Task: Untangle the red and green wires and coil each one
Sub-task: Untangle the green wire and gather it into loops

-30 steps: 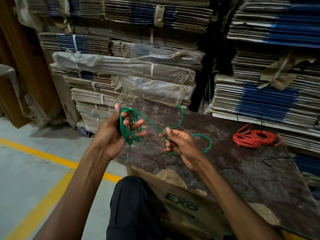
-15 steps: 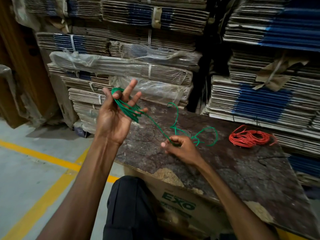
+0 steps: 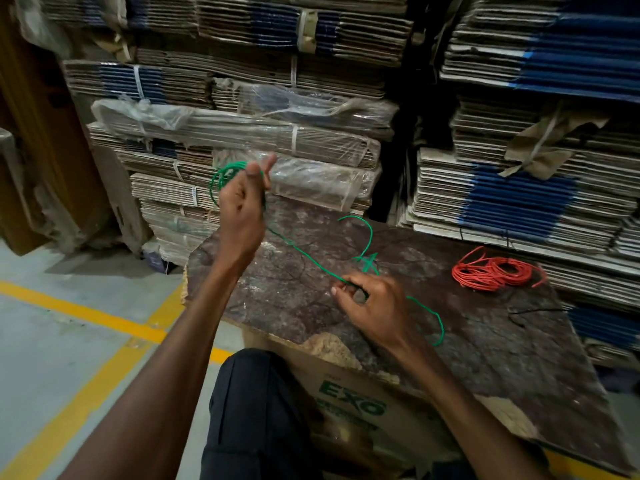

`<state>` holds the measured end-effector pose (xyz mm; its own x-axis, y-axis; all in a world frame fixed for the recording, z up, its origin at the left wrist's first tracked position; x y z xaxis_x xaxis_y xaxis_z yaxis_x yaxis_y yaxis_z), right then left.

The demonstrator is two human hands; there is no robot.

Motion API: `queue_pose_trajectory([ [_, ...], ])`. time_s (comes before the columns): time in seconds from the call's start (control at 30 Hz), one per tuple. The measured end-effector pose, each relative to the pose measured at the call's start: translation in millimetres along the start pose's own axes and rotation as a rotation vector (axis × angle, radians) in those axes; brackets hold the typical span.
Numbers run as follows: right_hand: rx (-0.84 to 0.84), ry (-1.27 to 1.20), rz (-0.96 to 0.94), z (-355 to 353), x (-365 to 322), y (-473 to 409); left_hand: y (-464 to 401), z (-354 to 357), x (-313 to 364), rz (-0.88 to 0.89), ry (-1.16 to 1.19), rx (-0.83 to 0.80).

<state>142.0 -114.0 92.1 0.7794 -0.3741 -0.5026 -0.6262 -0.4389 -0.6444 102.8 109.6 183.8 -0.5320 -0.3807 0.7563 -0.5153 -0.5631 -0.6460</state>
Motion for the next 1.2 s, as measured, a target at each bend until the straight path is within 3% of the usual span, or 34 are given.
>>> queue_pose_trajectory([
  [0.17, 0.117, 0.178, -0.143, -27, 4, -11, 20, 9, -43, 0.186, -0.759, -0.339],
  [0.27, 0.136, 0.168, -0.237, -41, 5, -22, 37, 9, -53, 0.160, -0.922, -0.473],
  [0.37, 0.152, 0.207, -0.347, -50, -2, -37, 52, 11, -52, 0.103, -0.940, -0.572],
  [0.5, 0.163, 0.394, -0.396, -61, -4, -61, 71, 10, -43, -0.094, -0.706, -0.674],
  [0.6, 0.139, 0.556, -0.384, -55, -4, -72, 94, 15, -37, -0.312, -0.407, -0.748],
  [0.73, 0.105, 0.573, -0.383, -41, -1, -77, 117, 25, -26, -0.511, -0.045, -0.768],
  [0.87, 0.116, 0.420, -0.272, -34, 21, -71, 120, 20, -20, -0.673, 0.258, -0.641],
  [1.0, 0.108, 0.179, -0.155, -33, 41, -61, 116, 12, -26, -0.821, 0.548, -0.364],
  [1.13, 0.095, -0.291, 0.211, -34, 59, -51, 105, 3, -38, -0.866, 0.710, -0.162],
  [1.2, 0.109, -0.385, 0.329, -34, 72, -49, 101, -5, -48, -0.878, 0.732, -0.113],
])
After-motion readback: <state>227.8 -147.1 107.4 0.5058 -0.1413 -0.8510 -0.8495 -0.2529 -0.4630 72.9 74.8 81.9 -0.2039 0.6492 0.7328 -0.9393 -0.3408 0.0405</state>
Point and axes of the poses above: each hand's wrist, its own y-axis away from the middle knuckle, its own z-axis out of the palm, x = y × z, the point moved 8 cm from there along -y, towards the middle knuckle, and after that the axes turned 5 degrees about x, right-handed, at the moved point
